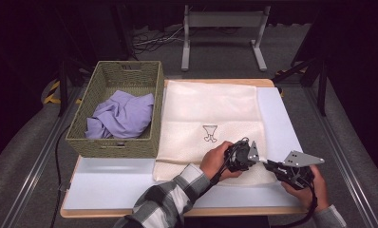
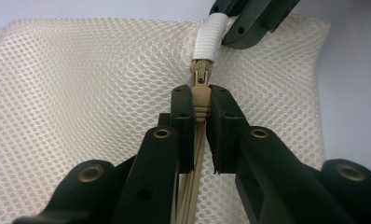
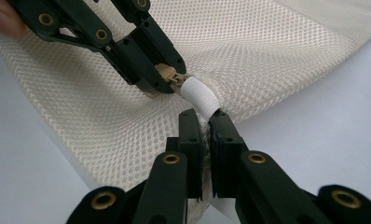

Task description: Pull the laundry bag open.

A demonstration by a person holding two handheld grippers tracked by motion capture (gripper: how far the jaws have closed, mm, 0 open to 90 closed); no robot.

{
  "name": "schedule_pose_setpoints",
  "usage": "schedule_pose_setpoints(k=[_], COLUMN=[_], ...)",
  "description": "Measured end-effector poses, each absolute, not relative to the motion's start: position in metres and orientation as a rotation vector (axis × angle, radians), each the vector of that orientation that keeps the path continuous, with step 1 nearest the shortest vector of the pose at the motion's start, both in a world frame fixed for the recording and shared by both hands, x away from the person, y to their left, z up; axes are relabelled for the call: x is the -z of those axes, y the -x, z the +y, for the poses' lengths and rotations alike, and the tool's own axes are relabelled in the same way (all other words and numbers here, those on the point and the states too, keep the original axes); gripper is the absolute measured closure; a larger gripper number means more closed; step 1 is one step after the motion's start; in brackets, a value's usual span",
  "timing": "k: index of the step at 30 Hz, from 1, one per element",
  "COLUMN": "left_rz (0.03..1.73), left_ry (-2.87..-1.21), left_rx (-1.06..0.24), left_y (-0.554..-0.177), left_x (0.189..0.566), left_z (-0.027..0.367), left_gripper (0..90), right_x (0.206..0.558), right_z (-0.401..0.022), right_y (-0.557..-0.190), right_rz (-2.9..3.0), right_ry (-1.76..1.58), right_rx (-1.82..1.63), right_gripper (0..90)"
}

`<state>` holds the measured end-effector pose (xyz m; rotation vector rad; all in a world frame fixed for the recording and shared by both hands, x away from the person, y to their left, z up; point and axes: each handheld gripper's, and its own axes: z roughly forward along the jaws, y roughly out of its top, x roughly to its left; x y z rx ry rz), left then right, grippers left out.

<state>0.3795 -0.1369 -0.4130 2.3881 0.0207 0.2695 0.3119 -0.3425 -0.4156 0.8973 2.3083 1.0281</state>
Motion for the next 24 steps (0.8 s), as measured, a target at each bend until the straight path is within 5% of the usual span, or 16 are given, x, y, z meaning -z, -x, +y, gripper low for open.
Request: schedule_pose_setpoints(k=[10, 24], left_rz=[0.036, -0.016], left_ry=[-2.369, -2.398], left_rx=[-0.278, -0.283], left_y=[-0.3799, -0.3774], left_x=[0.4111, 0.4097], left_z=[-0.1372, -0.1373], left_gripper=[76.4, 81.8], right_x=[0.4154, 0.4159], right_z=[-0.3425, -0.3413], right_y=[-0.3118, -0.3109], right_rz=[2.305, 2.313], right_ry=[-0.892, -0.879], right_rx=[-1.024, -1.006], right_gripper=[85.1, 85.6])
